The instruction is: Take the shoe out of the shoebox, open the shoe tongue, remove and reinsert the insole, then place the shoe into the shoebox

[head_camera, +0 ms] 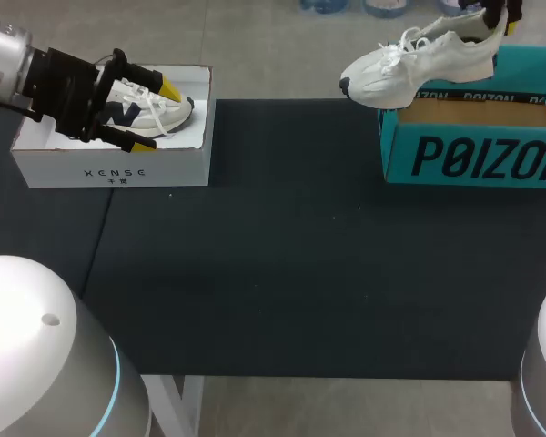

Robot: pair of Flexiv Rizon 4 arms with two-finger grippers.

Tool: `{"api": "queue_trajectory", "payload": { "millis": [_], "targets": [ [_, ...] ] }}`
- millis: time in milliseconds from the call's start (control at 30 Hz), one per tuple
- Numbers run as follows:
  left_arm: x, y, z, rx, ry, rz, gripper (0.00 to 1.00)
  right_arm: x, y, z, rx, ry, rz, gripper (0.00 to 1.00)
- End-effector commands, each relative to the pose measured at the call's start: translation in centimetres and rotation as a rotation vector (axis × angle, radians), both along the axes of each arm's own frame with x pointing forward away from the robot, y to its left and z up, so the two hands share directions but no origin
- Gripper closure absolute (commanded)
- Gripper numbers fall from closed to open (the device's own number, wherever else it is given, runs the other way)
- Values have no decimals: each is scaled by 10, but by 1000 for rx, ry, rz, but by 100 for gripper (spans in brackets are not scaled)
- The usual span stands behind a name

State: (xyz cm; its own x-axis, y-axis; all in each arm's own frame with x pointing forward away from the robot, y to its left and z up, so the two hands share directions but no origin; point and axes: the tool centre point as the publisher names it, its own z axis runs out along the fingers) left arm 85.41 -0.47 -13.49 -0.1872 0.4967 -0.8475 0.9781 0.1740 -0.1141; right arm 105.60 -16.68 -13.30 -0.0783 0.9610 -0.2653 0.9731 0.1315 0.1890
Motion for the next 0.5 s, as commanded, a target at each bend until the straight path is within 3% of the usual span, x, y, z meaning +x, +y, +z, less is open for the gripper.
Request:
{"api": "queue_trajectory", "payload": {
  "millis": [33, 367, 500],
  "targets": [
    [0, 0, 0, 2, -1, 0, 0, -6, -20, -1, 2, -17, -175, 100],
    [0, 0, 0, 2, -1, 0, 0, -8, -86, -10, -33, 36, -307, 100],
    [0, 0, 0, 2, -1, 0, 0, -9, -99, -11, -69, 74, -320, 100]
  ]
}}
